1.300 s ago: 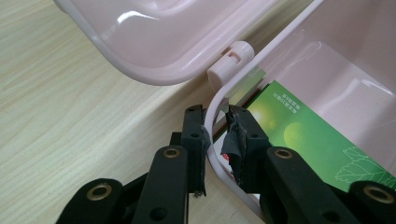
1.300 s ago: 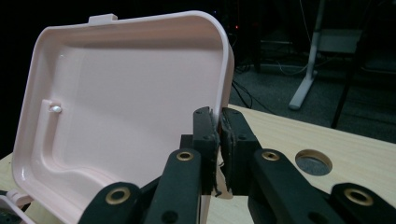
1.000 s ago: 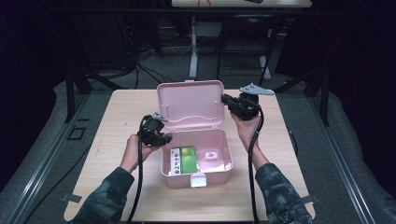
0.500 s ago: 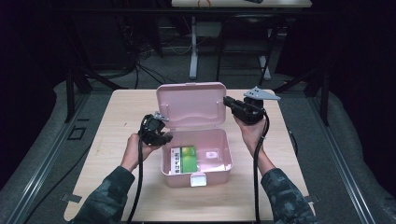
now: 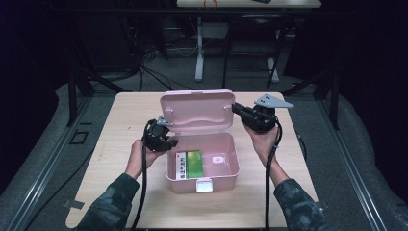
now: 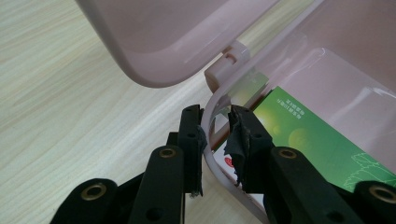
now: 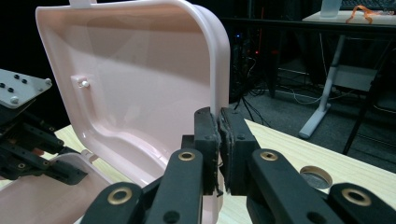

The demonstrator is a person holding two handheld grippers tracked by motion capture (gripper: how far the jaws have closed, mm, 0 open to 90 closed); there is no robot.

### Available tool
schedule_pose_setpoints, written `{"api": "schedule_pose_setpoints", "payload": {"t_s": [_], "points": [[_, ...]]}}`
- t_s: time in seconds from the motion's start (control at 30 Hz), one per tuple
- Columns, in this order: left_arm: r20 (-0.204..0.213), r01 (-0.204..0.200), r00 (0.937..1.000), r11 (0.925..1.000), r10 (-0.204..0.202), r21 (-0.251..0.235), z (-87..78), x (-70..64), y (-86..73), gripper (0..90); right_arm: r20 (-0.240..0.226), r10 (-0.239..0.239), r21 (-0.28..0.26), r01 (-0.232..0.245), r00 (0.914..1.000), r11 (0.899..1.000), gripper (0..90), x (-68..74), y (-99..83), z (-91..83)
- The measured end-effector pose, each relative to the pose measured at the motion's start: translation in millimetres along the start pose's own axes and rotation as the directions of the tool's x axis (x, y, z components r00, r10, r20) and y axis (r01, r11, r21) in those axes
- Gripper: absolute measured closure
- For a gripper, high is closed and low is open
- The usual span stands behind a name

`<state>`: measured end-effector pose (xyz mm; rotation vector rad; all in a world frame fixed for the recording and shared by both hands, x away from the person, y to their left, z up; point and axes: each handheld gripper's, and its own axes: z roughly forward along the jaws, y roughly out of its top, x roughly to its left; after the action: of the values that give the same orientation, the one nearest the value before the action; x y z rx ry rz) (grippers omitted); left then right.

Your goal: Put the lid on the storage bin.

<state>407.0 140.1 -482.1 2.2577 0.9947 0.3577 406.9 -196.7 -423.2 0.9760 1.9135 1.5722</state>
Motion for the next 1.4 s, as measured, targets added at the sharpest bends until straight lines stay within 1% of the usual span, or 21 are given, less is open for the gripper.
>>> {"api": "schedule_pose_setpoints", "payload": {"t_s": [0.17, 0.47, 0.7, 0.8, 0.83, 0.9, 0.93, 1.0, 1.1, 1.13, 1.2, 1.27, 1.3, 1.33, 1.4], "points": [[0.015, 0.013, 0.9998, 0.9998, -0.013, -0.017, 0.1, 1.7, -1.6, 74.5, -0.002, -0.006, 0.0, 0.006, 1.0, 1.0, 86.1, 2.5, 0.0, -3.1], [0.016, 0.011, 0.9998, 0.9995, -0.011, -0.028, 0.4, 1.3, -1.7, 73.0, -0.011, -0.022, 0.005, 0.023, 0.9997, 1.0, 85.8, 4.4, -0.9, -8.6], [0.026, 0.015, 0.9996, 0.9993, -0.014, -0.033, 0.4, 1.7, -1.7, 71.9, -0.018, -0.027, 0.015, 0.027, 0.9995, 1.0, 85.3, 5.9, -0.7, -12.4], [0.035, 0.022, 0.9992, 0.9991, -0.021, -0.038, -0.4, 1.9, -1.8, 71.3, -0.022, -0.026, 0.017, 0.027, 0.9994, 0.999, 85.2, 5.9, -0.8, -13.1], [0.033, 0.025, 0.9992, 0.9987, -0.023, -0.046, -0.2, 1.7, -2.0, 70.8, -0.021, -0.028, 0.019, 0.029, 0.9994, 0.999, 85.2, 6.1, -0.7, -13.1], [0.032, 0.024, 0.9992, 0.9987, -0.023, -0.046, -0.6, 1.8, -2.0, 70.4, -0.021, -0.028, 0.021, 0.028, 0.9994, 0.999, 85.2, 6.8, -0.6, -13.7], [0.032, 0.029, 0.9991, 0.9983, -0.027, -0.05, -0.8, 1.8, -2.2, 70.4, -0.021, -0.035, 0.02, 0.036, 0.9991, 0.999, 85.2, 6.6, -0.5, -13.8], [0.043, 0.038, 0.9984, 0.9977, -0.036, -0.056, -1.7, 2.2, -2.8, 69.9, -0.024, -0.034, 0.022, 0.034, 0.9992, 0.999, 85.1, 6.9, -0.6, -14.6], [0.047, 0.045, 0.998, 0.9968, -0.042, -0.066, -5.4, 4.1, -4.0, 67.8, -0.025, -0.039, 0.021, 0.04, 0.9989, 0.999, 85.1, 6.4, -1.2, -15.4], [0.048, 0.053, 0.9976, 0.9964, -0.05, -0.066, -7.2, 4.7, -4.7, 66.5, -0.024, -0.041, 0.023, 0.042, 0.9988, 0.999, 85.1, 6.5, -1.2, -15.6], [0.052, 0.065, 0.9968, 0.9955, -0.061, -0.069, -10.2, 6.0, -6.4, 60.3, -0.024, -0.039, 0.025, 0.04, 0.9989, 0.999, 85.0, 7.8, -1.3, -16.6], [0.064, 0.081, 0.9951, 0.9937, -0.076, -0.078, -16.1, 8.3, -9.3, 57.2, -0.028, -0.043, 0.027, 0.043, 0.9987, 0.999, 84.8, 8.0, -1.6, -18.0], [0.063, 0.084, 0.9949, 0.993, -0.079, -0.083, -18.6, 9.0, -10.6, 55.7, -0.027, -0.039, 0.027, 0.04, 0.9989, 0.999, 84.8, 8.7, -2.0, -18.5], [0.063, 0.089, 0.9945, 0.9923, -0.084, -0.086, -22.0, 9.6, -11.7, 54.0, -0.027, -0.047, 0.026, 0.048, 0.9985, 0.999, 84.8, 8.9, -2.3, -19.2], [0.062, 0.095, 0.9941, 0.9908, -0.089, -0.097, -28.9, 10.4, -13.9, 52.6, -0.029, -0.049, 0.028, 0.049, 0.9984, 0.998, 84.7, 10.0, -2.6, -20.7]]}}
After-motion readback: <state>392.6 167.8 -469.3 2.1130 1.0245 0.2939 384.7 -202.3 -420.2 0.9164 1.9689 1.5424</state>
